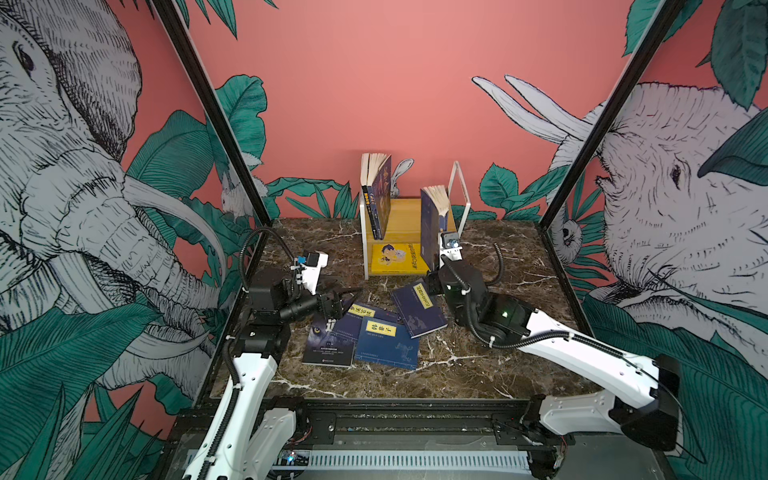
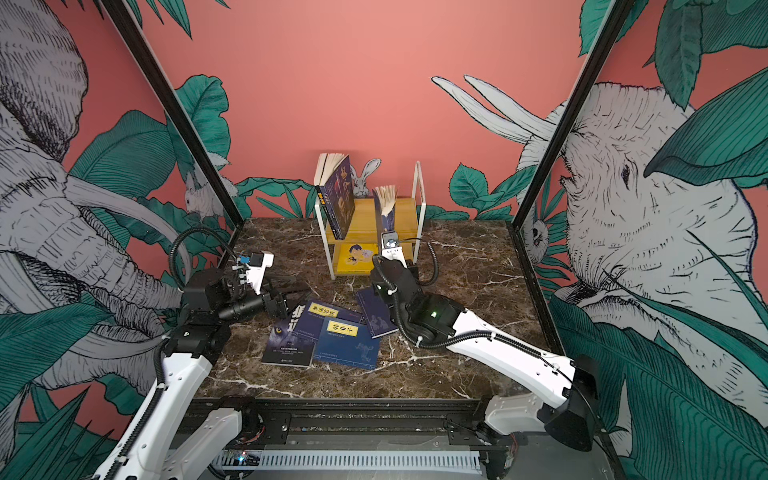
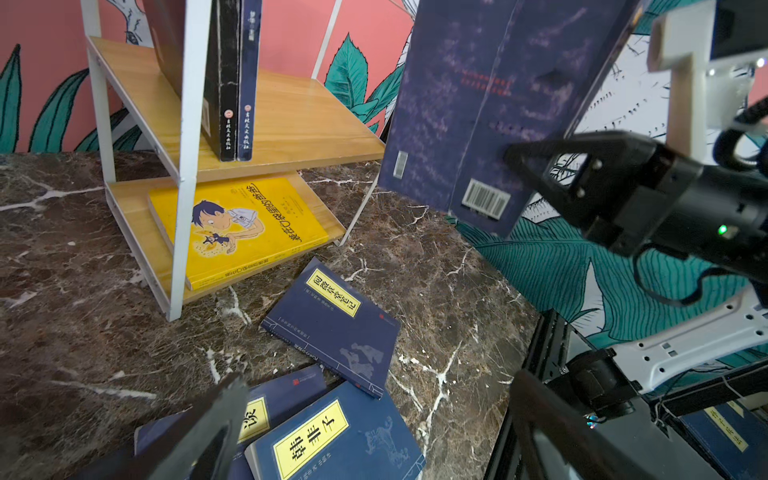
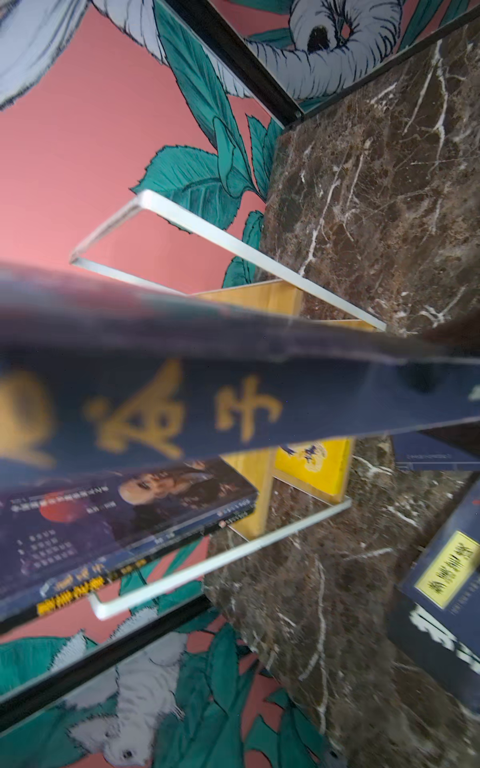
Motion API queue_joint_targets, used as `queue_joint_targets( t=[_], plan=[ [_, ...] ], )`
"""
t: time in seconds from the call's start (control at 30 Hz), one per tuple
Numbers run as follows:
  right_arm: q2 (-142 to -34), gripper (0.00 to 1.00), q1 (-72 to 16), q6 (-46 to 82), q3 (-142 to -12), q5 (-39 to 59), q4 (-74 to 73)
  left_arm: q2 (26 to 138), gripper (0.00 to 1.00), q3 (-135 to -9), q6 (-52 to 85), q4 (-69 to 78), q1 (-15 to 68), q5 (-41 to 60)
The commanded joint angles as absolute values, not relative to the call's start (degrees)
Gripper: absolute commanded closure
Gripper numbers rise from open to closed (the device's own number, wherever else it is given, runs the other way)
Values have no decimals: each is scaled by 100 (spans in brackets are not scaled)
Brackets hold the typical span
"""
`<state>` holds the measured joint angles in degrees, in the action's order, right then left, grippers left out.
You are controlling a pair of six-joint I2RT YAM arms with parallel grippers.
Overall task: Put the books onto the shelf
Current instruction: 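Carry the upright book to the top shelf beside the first purple book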
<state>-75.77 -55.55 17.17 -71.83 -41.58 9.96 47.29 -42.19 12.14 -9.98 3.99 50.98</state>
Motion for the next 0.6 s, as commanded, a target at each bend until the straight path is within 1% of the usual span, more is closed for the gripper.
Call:
queue_joint_targets(
  t=[0.0,0.23,0.33,0.57],
  plan=[
    [-7880,100,-5142,1472,-7701,-3865,-294,4770,0,-4008,1195,-549,268,5190],
    [-9095,100,-4614,1220,-8655,-3368,-1256,4839,1,-3532,1542,299,108,5588],
    [-9701,100,-4547,1136,-9087,-3339,-1570,4887,0,-3197,1900,1238,-7,5774],
    [-10701,100,-4491,976,-9854,-3180,-2106,4740,0,-2986,1319,1431,4,5822]
  ],
)
